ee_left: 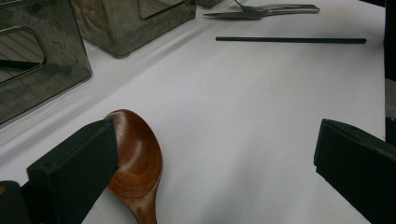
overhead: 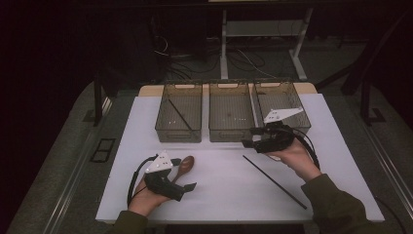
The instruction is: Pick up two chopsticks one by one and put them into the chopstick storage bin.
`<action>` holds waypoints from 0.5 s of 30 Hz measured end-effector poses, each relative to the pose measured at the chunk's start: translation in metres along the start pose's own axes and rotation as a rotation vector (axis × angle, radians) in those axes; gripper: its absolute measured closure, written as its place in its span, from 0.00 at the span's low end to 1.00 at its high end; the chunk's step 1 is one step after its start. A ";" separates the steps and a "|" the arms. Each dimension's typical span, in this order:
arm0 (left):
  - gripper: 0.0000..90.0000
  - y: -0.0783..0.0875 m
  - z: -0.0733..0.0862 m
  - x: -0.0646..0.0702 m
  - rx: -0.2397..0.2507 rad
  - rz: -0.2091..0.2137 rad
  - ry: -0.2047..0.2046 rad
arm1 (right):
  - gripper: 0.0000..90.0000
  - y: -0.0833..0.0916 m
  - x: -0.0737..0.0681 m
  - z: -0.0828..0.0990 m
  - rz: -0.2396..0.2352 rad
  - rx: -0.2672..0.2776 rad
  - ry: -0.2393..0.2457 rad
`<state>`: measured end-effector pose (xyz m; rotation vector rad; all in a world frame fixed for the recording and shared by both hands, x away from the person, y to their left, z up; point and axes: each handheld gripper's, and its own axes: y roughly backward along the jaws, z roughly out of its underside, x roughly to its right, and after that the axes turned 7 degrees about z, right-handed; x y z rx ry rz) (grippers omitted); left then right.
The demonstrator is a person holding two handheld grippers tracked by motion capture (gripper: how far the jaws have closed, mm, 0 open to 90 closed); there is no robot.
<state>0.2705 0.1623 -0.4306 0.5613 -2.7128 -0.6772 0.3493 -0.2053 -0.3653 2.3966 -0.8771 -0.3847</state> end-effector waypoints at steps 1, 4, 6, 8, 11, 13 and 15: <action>0.00 0.000 0.000 0.000 0.000 0.000 0.000 | 0.43 0.003 0.000 0.002 0.003 -0.003 -0.007; 0.00 0.001 0.000 0.000 -0.002 -0.003 0.001 | 0.43 0.012 0.002 0.009 0.013 0.016 -0.016; 0.00 0.001 0.000 0.000 0.004 -0.006 0.001 | 0.43 0.018 0.003 0.013 0.020 0.027 -0.023; 0.00 0.001 0.001 -0.001 0.004 -0.011 0.007 | 0.43 0.026 0.004 0.020 0.024 0.038 -0.032; 0.00 0.000 0.001 -0.001 -0.001 -0.009 0.008 | 0.43 0.036 0.003 0.037 0.025 0.050 -0.051; 0.00 -0.001 0.001 0.000 -0.009 -0.012 0.005 | 0.43 0.039 0.003 0.045 0.027 0.030 -0.054; 0.00 0.000 0.000 0.000 -0.014 -0.013 0.001 | 0.43 0.043 0.004 0.056 0.025 0.025 -0.071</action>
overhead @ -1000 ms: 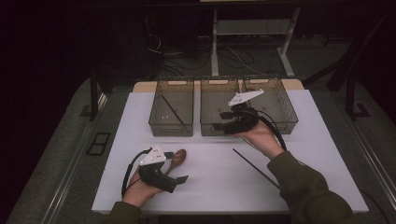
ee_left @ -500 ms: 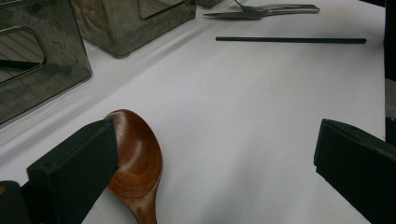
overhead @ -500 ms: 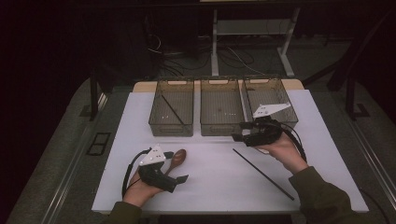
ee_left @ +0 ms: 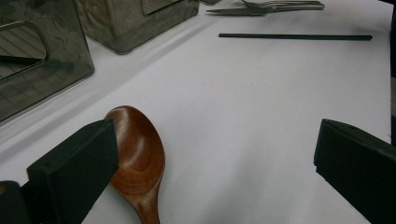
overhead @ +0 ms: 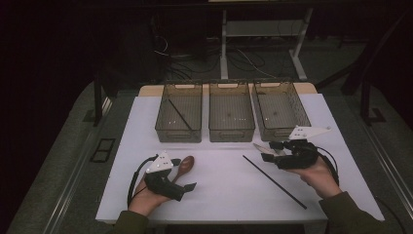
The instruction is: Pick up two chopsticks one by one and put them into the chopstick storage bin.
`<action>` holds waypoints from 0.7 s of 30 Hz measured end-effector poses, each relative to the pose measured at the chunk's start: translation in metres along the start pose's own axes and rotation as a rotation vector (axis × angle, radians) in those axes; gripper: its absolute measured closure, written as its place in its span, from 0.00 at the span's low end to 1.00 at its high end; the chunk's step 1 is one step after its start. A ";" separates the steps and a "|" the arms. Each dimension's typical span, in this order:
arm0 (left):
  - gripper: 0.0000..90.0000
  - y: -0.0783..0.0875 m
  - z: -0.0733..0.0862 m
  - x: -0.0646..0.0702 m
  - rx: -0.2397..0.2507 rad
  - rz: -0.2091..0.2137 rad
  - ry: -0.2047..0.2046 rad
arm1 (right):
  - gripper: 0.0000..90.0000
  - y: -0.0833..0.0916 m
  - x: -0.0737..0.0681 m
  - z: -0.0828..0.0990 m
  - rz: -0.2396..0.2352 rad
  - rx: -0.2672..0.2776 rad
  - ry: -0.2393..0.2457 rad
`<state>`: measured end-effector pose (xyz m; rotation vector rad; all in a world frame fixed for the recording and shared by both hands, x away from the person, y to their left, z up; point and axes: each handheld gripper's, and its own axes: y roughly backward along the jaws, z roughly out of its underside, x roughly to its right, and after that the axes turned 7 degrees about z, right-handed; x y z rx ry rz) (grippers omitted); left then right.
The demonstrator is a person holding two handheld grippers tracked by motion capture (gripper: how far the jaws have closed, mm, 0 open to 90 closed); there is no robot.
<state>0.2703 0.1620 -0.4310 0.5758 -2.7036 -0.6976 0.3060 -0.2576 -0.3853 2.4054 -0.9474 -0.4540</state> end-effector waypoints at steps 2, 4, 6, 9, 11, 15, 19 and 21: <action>0.00 0.000 0.000 0.000 0.002 -0.002 0.002 | 0.43 0.002 0.002 0.009 0.011 -0.020 -0.007; 0.00 0.001 0.000 0.000 0.003 -0.003 0.000 | 0.43 0.005 0.003 0.018 0.020 -0.036 -0.020; 0.00 0.001 0.001 0.000 0.009 -0.002 0.001 | 0.44 0.007 0.002 0.024 0.021 -0.042 -0.019; 0.00 0.000 0.001 0.000 0.016 0.010 0.011 | 0.46 0.012 0.002 0.030 0.022 -0.046 -0.025; 0.00 -0.001 0.000 0.001 0.009 0.008 0.004 | 0.47 0.016 0.000 0.036 0.020 -0.059 -0.018; 0.00 0.000 0.000 0.001 -0.003 0.003 -0.005 | 0.53 0.021 -0.003 0.046 0.010 -0.084 -0.016; 0.00 0.000 0.001 0.001 -0.001 0.004 -0.002 | 0.58 0.023 -0.005 0.057 0.009 -0.125 -0.007; 0.00 -0.001 0.001 0.001 -0.001 0.004 -0.007 | 0.63 0.025 -0.008 0.062 0.018 -0.152 0.012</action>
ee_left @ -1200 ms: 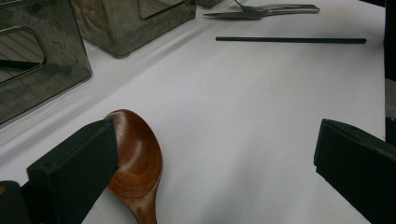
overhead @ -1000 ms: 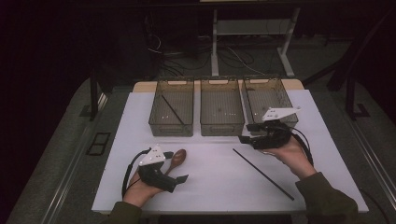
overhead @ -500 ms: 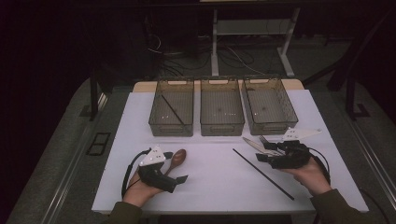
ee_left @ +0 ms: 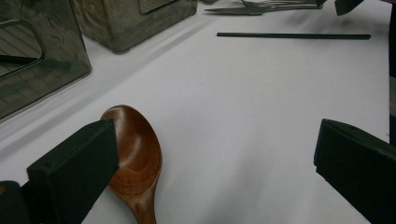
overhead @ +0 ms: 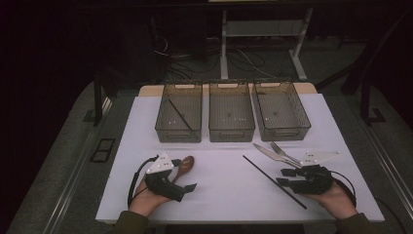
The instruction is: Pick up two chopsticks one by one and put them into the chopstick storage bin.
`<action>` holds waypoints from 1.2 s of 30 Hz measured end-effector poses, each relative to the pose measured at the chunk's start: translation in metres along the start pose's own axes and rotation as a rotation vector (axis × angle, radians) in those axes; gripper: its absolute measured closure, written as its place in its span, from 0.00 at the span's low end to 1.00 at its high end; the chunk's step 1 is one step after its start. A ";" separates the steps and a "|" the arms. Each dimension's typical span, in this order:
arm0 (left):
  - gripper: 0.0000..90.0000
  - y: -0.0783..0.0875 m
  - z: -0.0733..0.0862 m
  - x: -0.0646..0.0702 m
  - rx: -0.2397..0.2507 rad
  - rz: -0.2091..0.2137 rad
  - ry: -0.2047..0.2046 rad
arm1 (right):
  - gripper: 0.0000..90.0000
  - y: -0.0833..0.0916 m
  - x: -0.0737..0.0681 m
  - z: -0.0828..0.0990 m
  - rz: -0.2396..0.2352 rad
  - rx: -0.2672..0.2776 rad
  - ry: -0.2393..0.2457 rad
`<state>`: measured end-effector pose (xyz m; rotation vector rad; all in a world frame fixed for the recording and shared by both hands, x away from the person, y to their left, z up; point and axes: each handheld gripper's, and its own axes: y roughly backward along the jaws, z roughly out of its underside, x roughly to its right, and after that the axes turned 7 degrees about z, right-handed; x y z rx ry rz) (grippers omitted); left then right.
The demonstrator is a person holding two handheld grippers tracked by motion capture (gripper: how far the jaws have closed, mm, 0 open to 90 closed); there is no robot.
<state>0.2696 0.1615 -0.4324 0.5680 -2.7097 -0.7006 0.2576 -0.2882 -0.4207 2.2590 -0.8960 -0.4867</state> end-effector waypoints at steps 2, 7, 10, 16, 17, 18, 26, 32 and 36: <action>0.00 0.000 0.000 0.000 0.004 0.001 0.005 | 0.64 0.000 -0.001 0.002 0.003 -0.007 0.004; 0.00 0.000 0.000 0.001 0.002 0.000 0.006 | 0.71 0.003 -0.002 0.012 0.019 -0.036 0.021; 0.00 0.000 0.000 0.001 -0.001 0.000 0.004 | 0.75 0.005 -0.003 0.018 0.026 -0.052 0.027; 0.00 0.001 0.000 0.001 -0.002 -0.003 0.003 | 0.82 0.004 -0.006 0.026 0.031 -0.078 0.033; 0.00 0.000 0.000 0.001 -0.004 -0.003 0.003 | 0.83 0.003 -0.006 0.026 0.033 -0.083 0.034; 0.00 0.000 0.000 0.001 -0.003 -0.003 0.003 | 0.84 0.002 -0.006 0.027 0.030 -0.083 0.039; 0.00 0.000 0.001 0.001 -0.005 -0.001 0.001 | 0.90 -0.005 -0.009 0.028 0.063 -0.144 0.080; 0.00 -0.001 0.001 0.001 -0.012 -0.001 0.002 | 0.92 -0.005 -0.010 0.027 0.073 -0.148 0.106; 0.00 -0.001 0.001 0.001 -0.015 -0.002 -0.001 | 0.94 -0.005 -0.011 0.026 0.075 -0.156 0.115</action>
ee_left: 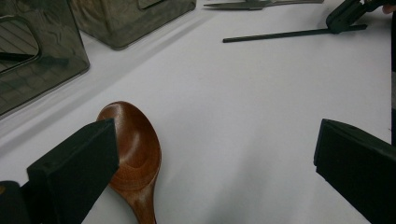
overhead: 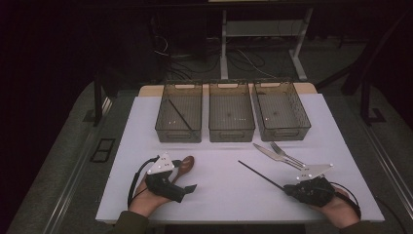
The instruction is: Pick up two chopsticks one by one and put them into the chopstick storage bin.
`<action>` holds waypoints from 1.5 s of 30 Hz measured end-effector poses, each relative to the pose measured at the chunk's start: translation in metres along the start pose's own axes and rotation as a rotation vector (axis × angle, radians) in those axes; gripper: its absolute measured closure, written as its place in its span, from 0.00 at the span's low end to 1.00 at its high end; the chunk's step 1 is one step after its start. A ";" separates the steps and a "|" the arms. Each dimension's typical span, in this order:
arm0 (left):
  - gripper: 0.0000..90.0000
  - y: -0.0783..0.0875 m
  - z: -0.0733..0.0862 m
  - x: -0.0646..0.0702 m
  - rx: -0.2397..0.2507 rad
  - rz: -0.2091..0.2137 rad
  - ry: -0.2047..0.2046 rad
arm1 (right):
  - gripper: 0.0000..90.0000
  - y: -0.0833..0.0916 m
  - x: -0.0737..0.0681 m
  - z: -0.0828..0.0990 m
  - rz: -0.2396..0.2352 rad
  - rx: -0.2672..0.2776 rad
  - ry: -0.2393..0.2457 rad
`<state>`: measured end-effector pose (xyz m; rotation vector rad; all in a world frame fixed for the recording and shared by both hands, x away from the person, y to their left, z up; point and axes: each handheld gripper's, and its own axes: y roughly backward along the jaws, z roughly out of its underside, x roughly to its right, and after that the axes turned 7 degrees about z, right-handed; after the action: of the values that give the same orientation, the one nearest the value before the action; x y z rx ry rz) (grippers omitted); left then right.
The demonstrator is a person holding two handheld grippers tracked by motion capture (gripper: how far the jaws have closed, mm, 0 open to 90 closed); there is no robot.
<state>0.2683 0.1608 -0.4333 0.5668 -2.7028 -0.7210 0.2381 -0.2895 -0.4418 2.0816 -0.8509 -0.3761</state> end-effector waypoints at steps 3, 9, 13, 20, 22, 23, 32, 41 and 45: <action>0.00 0.000 0.000 0.000 -0.002 0.000 -0.001 | 0.94 0.000 0.002 0.000 -0.009 0.001 -0.007; 0.00 0.000 0.000 0.000 -0.001 0.002 -0.002 | 0.94 0.000 0.005 0.000 -0.029 0.004 -0.030; 0.00 0.000 0.000 0.000 -0.002 0.001 -0.001 | 0.94 0.002 0.009 0.000 -0.030 0.021 -0.048; 0.00 0.000 0.000 0.000 -0.005 0.001 -0.005 | 0.94 0.006 0.013 0.000 -0.048 0.061 -0.077; 0.00 0.000 0.000 0.000 -0.002 0.001 -0.003 | 0.94 0.007 0.014 0.000 -0.055 0.072 -0.085; 0.00 0.000 0.000 0.000 -0.002 0.001 -0.006 | 0.94 0.008 0.015 0.000 -0.057 0.079 -0.088; 0.00 0.000 0.000 0.000 -0.003 0.001 -0.005 | 0.94 0.017 0.020 -0.003 -0.080 0.161 -0.111; 0.00 -0.001 -0.001 0.000 -0.004 0.001 -0.008 | 0.94 0.026 0.025 -0.006 -0.100 0.225 -0.142; 0.00 0.000 -0.001 0.000 -0.004 0.000 -0.012 | 0.94 0.031 0.027 -0.009 -0.095 0.259 -0.141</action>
<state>0.2686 0.1603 -0.4327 0.5634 -2.7114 -0.7318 0.2489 -0.3156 -0.4109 2.3626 -0.9259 -0.4898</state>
